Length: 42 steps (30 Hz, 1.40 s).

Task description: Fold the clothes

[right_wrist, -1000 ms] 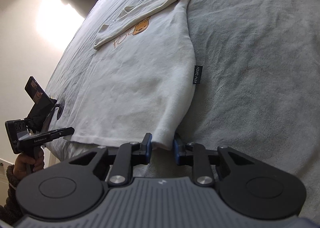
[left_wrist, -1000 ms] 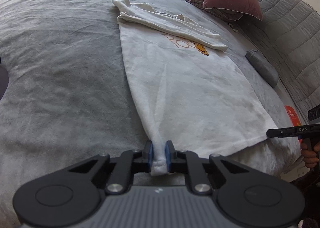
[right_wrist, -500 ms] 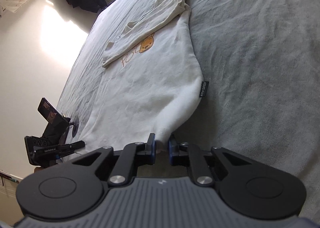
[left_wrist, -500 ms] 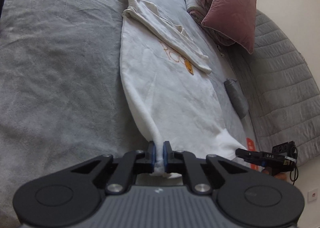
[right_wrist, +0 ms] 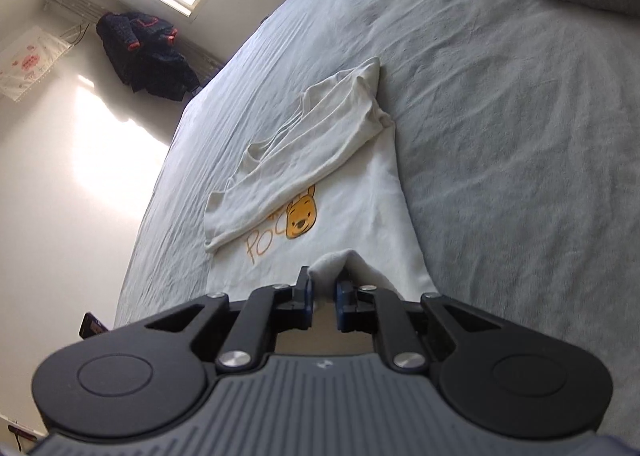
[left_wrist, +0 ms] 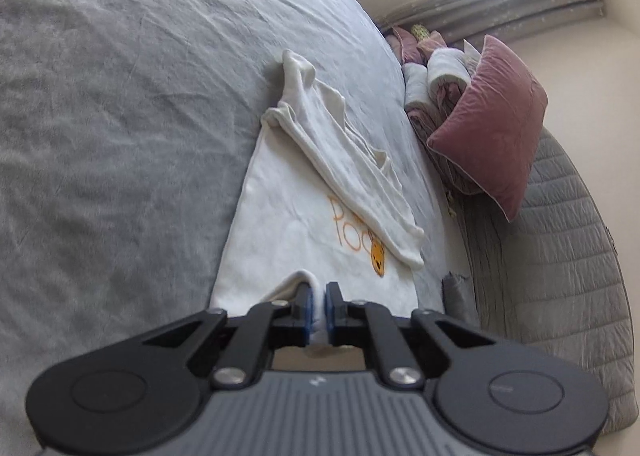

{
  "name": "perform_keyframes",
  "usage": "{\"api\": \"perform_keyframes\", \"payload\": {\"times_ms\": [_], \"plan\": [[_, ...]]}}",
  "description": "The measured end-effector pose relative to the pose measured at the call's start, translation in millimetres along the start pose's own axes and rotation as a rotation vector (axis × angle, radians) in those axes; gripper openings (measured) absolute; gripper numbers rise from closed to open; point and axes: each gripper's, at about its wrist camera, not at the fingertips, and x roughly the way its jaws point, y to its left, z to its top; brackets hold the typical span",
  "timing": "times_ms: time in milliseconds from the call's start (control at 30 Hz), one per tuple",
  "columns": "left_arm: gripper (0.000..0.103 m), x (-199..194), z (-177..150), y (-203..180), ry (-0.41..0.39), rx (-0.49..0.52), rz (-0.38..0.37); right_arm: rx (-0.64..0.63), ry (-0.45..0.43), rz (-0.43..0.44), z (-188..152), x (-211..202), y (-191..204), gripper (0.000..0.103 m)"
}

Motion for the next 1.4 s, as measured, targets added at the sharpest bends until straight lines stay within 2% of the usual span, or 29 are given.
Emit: {"api": "perform_keyframes", "payload": {"times_ms": [200,300,333,367,433,500,600,733,867,900,967,1100,1133,1233,1400], "plan": [[0.007,18,14,6,-0.071,-0.038,0.007,0.096,-0.049,-0.019,15,28,-24,0.015],[0.011,19,19,3,-0.112,-0.038,-0.004,0.143,-0.106,0.018,20,25,-31,0.03],[0.017,19,20,2,-0.127,-0.036,-0.003,0.135,-0.137,0.01,20,20,-32,0.046],[0.025,20,21,0,-0.144,-0.025,0.008,0.127,-0.168,0.001,21,15,-32,0.053],[0.031,21,22,-5,-0.166,0.023,0.047,0.098,-0.204,-0.017,21,8,-30,0.053],[0.031,22,22,-10,-0.167,0.071,0.084,0.055,-0.214,-0.038,20,3,-27,0.053],[0.033,26,22,-15,-0.139,0.15,0.125,-0.039,-0.191,-0.081,11,3,-21,0.053],[0.033,32,19,-19,-0.113,0.241,0.215,-0.149,-0.152,-0.146,0,13,-17,0.053],[0.033,34,16,-16,-0.133,0.281,0.223,-0.225,-0.138,-0.184,-5,26,-18,0.043],[0.033,35,16,-15,-0.144,0.286,0.217,-0.243,-0.152,-0.197,-3,31,-15,0.042],[0.031,37,14,-13,-0.167,0.3,0.21,-0.271,-0.185,-0.22,-2,37,-13,0.032],[0.018,41,8,-13,-0.208,0.338,0.219,-0.3,-0.266,-0.232,-14,39,-13,0.022],[0.01,42,7,-13,-0.214,0.343,0.222,-0.309,-0.281,-0.232,-17,40,-13,0.016],[0.007,40,2,-16,-0.245,0.367,0.215,-0.356,-0.332,-0.255,-26,41,-7,0.013],[0.005,25,-10,-24,-0.34,0.427,0.197,-0.481,-0.454,-0.268,-39,32,9,0.008]]}}
